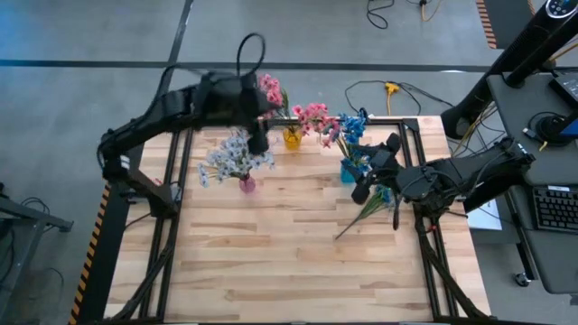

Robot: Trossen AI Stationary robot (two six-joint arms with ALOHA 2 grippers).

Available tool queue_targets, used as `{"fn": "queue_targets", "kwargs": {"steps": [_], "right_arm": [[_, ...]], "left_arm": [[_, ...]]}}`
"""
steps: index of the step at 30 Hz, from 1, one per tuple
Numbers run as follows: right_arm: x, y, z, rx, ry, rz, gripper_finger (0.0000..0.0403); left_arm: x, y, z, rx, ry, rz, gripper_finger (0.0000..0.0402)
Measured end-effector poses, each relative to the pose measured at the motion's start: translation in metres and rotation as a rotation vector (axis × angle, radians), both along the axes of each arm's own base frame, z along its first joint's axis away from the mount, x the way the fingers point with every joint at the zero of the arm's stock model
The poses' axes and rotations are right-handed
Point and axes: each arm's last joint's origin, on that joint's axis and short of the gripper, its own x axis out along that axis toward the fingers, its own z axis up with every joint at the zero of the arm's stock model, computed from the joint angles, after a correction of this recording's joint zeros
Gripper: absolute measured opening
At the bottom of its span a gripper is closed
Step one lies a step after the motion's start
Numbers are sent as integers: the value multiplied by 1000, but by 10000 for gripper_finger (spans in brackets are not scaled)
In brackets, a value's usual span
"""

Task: Sort flowers into vase by color
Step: Put the blue flowers into the blue vase

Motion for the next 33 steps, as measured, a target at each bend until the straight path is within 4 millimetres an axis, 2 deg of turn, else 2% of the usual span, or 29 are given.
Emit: {"fn": "queue_targets", "kwargs": {"steps": [3,7,10,14,18,22,29,33], "right_arm": [[-4,8,6,102,11,102,237],[-5,21,10,249,84,319,237],[-5,34,-1,349,244,479,237],[-4,51,-26,474,489,489,233],[-5,64,-56,554,724,355,228],[0,77,-85,520,919,224,229],[27,91,-134,275,1163,200,230],[40,97,-159,207,1281,210,230]], "left_arm": [[-9,-32,-4,20,1,-65,138],[-21,-72,-32,79,-21,-51,138],[-42,-102,-53,65,-83,-109,138],[-68,-129,-76,39,-194,-131,138],[-91,-141,-91,77,-258,-97,138],[-103,-148,-101,58,-278,-125,138],[-102,-155,-119,40,-249,-147,138],[-96,-162,-134,28,-212,-151,138]]}}
